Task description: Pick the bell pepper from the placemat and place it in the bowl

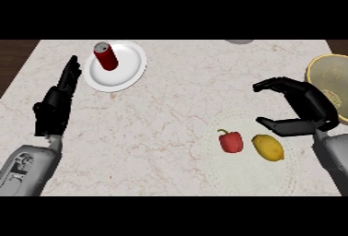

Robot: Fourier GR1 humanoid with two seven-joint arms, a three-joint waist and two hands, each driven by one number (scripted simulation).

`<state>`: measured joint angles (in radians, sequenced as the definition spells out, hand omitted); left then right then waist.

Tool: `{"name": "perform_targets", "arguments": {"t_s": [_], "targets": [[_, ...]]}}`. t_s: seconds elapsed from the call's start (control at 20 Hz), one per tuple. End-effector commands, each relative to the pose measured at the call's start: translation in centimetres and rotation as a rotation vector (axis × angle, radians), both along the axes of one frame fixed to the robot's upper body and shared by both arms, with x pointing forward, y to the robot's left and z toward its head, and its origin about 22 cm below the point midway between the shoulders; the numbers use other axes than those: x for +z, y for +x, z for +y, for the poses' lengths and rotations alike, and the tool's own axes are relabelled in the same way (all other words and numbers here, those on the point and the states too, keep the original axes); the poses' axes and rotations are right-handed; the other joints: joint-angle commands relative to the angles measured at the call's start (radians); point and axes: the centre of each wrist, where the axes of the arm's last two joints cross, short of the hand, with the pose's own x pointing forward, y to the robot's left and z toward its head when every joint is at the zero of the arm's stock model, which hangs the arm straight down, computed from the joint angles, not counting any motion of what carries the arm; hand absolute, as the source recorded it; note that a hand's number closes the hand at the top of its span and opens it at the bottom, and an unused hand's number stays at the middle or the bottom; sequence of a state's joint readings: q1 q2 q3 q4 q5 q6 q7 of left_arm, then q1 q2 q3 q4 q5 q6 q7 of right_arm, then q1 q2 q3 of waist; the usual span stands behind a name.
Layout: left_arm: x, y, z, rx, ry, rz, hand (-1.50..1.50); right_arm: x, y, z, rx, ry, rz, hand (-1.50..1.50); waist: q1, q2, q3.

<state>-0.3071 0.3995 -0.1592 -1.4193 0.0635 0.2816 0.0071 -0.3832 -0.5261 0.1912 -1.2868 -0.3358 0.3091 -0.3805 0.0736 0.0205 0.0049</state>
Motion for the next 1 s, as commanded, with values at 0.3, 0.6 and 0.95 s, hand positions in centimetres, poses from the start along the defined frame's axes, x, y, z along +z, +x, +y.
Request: {"name": "perform_targets", "arguments": {"t_s": [0.3,0.6,0.95], "targets": [[0.9,-0.7,-1.4,0.018,-0.022,0.050,0.00,5.3,2.7,-3.9,0.397,-0.326,-0.220,-1.50,-0.031,-0.014,-0.003],[1.0,-1.1,-0.6,0.030,-0.003,0.037,0.00,8.8,4.5,1.0,0.441,-0.674,-0.310,-1.50,-0.034,-0.017,-0.005],[1.7,-1.6,0.0,0.047,-0.015,0.053,0.00,7.4,4.4,7.1,0.563,-0.916,-0.312,-1.50,-0.053,-0.021,-0.005]]}}
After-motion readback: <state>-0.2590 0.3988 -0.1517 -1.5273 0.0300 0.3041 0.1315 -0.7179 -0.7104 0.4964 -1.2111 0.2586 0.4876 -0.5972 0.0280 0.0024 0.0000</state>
